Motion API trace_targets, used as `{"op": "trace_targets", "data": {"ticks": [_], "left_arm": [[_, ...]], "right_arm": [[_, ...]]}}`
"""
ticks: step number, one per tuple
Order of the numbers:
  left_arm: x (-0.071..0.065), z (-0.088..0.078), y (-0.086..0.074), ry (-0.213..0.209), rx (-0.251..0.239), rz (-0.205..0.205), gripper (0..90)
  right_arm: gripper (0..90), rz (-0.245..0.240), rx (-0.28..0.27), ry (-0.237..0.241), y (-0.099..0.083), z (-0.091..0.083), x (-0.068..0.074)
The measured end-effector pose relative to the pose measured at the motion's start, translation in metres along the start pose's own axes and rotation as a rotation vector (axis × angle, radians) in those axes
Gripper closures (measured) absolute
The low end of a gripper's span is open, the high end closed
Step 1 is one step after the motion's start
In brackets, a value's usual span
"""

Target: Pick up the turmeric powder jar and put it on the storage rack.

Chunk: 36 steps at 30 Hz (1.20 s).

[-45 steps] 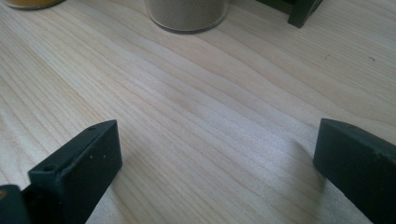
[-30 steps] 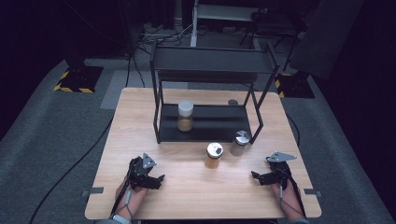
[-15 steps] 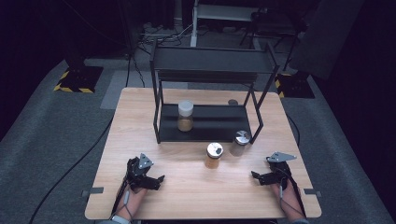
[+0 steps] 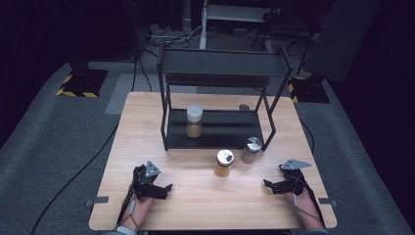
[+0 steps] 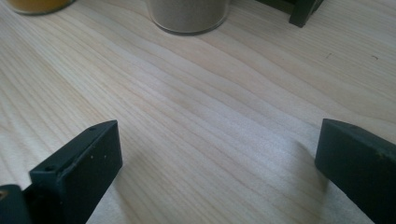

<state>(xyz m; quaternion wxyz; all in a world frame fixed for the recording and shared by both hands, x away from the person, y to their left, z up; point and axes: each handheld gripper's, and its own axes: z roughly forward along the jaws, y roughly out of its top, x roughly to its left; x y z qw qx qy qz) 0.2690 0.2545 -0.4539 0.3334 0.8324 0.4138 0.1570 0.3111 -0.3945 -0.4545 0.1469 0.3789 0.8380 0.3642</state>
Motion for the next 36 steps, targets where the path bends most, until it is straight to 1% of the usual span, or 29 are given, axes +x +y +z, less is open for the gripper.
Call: {"op": "trace_targets", "data": {"ticks": [2,3,4,7,10,12,13,18,19,20,21,23,27,32,35,36], "left_arm": [[0.0,0.0,0.0,-0.001,0.0,-0.002,0.0],[0.0,0.0,0.0,-0.001,0.0,-0.002,0.0],[0.0,0.0,0.0,-0.001,0.0,-0.002,0.0],[0.0,0.0,0.0,-0.001,0.0,-0.002,0.0],[0.0,0.0,0.0,-0.002,0.0,-0.001,0.0],[0.0,0.0,0.0,-0.002,0.0,-0.001,0.0],[0.0,0.0,0.0,-0.002,0.0,-0.001,0.0],[0.0,0.0,0.0,-0.002,-0.001,-0.002,0.0],[0.001,0.0,0.0,-0.002,-0.002,-0.002,0.0],[0.001,0.0,0.0,-0.002,-0.002,-0.002,0.0],[0.001,0.001,0.0,-0.001,-0.004,0.0,0.0],[0.001,0.001,0.0,-0.001,-0.004,-0.001,0.0],[0.001,0.001,0.0,-0.001,-0.004,-0.003,0.0],[0.001,0.001,0.0,-0.001,-0.004,-0.003,0.0],[0.001,0.001,0.0,-0.001,-0.003,-0.004,0.0],[0.001,0.001,0.0,-0.001,-0.003,-0.004,0.0]], "right_arm": [[0.4,0.01,0.008,0.036,0.002,-0.002,-0.006],[0.4,0.019,-0.002,0.063,0.002,-0.004,-0.01],[0.4,0.019,-0.019,0.069,0.001,-0.006,-0.01],[0.4,-0.028,-0.082,0.029,-0.002,-0.016,0.0],[0.5,-0.05,-0.13,0.012,-0.003,-0.025,0.005],[0.9,-0.073,-0.145,0.0,-0.001,-0.031,0.009],[1.0,-0.08,-0.144,-0.006,0.001,-0.033,0.011],[1.2,-0.099,-0.171,-0.023,0.002,-0.043,0.017],[1.2,-0.1,-0.183,-0.024,0.003,-0.046,0.018],[1.2,-0.1,-0.183,-0.024,0.003,-0.046,0.018],[1.2,-0.104,-0.205,-0.022,0.003,-0.05,0.019],[1.3,-0.105,-0.215,-0.017,0.004,-0.053,0.02],[1.9,-0.108,-0.224,0.001,0.01,-0.057,0.022],[1.9,-0.129,-0.223,-0.001,0.016,-0.06,0.024],[2.0,-0.131,-0.238,0.015,0.024,-0.061,0.023],[2.0,-0.131,-0.238,0.015,0.024,-0.061,0.023]]}}
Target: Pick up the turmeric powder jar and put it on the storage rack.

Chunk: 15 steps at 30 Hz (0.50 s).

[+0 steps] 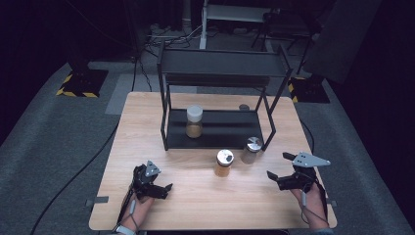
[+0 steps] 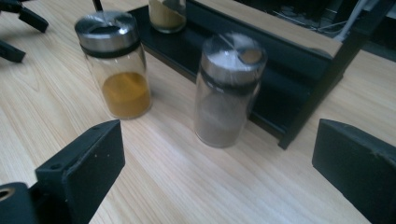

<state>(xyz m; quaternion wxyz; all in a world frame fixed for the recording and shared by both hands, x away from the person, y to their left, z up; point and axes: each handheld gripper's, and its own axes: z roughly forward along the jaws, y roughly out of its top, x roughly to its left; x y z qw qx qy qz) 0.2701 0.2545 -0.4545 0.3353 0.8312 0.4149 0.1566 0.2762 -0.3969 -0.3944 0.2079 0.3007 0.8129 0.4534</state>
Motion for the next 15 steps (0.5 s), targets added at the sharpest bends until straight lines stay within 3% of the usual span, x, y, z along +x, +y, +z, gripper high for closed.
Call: {"op": "trace_targets", "data": {"ticks": [15], "left_arm": [[0.0,0.0,0.0,0.001,-0.001,0.0,0.0]], "right_arm": [[2.1,-0.036,-0.06,0.097,0.034,0.028,0.004]]}}
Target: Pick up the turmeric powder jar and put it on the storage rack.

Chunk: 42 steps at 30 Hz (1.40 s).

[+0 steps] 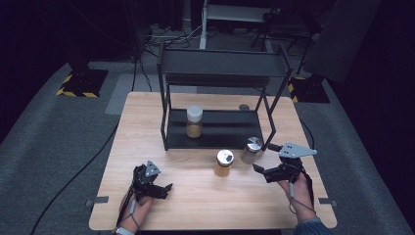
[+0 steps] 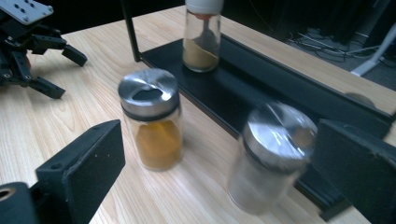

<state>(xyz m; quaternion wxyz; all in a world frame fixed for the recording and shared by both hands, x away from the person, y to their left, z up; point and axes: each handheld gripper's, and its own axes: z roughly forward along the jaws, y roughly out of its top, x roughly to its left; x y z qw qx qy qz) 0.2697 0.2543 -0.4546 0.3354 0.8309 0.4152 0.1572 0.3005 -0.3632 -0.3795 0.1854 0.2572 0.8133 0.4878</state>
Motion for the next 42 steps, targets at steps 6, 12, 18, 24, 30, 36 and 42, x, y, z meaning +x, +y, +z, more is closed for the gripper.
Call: {"op": "trace_targets", "data": {"ticks": [6,12,18,24,30,36,42], "left_arm": [[0.0,0.0,0.0,0.0,0.0,0.0,0.0],[0.0,0.0,0.0,0.0,0.0,0.0,0.0],[0.0,0.0,0.0,0.0,0.0,0.0,0.0],[0.0,0.0,0.0,0.0,0.0,0.0,0.0],[0.0,0.0,0.0,0.0,0.0,0.0,0.0],[0.0,0.0,0.0,0.0,0.0,0.0,0.0],[0.0,0.0,0.0,0.0,0.0,0.0,0.0]], "right_arm": [[2.1,-0.023,0.011,0.038,0.013,0.019,0.001],[2.1,-0.041,0.023,0.067,0.025,0.035,0.006],[2.1,-0.063,0.037,0.099,0.037,0.051,0.013],[2.1,-0.083,0.053,0.124,0.047,0.064,0.018],[2.1,-0.089,0.082,0.138,0.053,0.079,0.024],[4.0,-0.08,0.126,0.138,0.053,0.091,0.024],[7.1,-0.087,0.198,0.12,0.055,0.105,0.026]]}}
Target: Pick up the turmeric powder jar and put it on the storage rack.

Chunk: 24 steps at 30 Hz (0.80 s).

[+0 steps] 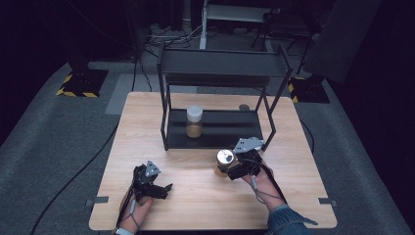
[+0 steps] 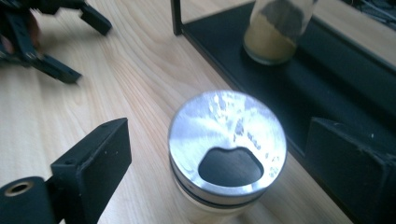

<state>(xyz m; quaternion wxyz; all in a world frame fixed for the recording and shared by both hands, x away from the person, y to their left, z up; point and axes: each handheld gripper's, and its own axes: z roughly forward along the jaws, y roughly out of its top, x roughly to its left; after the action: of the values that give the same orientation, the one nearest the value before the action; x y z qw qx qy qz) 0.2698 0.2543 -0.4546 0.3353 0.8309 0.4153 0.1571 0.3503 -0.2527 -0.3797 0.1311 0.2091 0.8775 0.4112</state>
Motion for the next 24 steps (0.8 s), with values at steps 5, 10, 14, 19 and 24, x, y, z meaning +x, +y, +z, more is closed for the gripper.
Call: {"op": "trace_targets", "data": {"ticks": [5,10,14,19,24], "left_arm": [[0.0,0.0,0.0,0.0,0.0,0.0,0.0],[0.0,0.0,0.0,0.0,0.0,0.0,0.0],[0.0,0.0,0.0,0.0,0.0,0.0,0.0],[0.0,0.0,0.0,0.0,0.0,0.0,0.0],[0.0,0.0,0.0,0.0,0.0,-0.001,0.0]], "right_arm": [[9.5,0.004,0.046,-0.004,0.003,0.008,0.001],[13.3,0.016,0.084,0.001,0.005,0.02,-0.001],[16.6,0.028,0.108,0.008,0.006,0.026,-0.004],[22.8,0.039,0.126,0.01,0.007,0.032,-0.005],[30.1,0.05,0.137,0.015,0.008,0.033,-0.007]]}}
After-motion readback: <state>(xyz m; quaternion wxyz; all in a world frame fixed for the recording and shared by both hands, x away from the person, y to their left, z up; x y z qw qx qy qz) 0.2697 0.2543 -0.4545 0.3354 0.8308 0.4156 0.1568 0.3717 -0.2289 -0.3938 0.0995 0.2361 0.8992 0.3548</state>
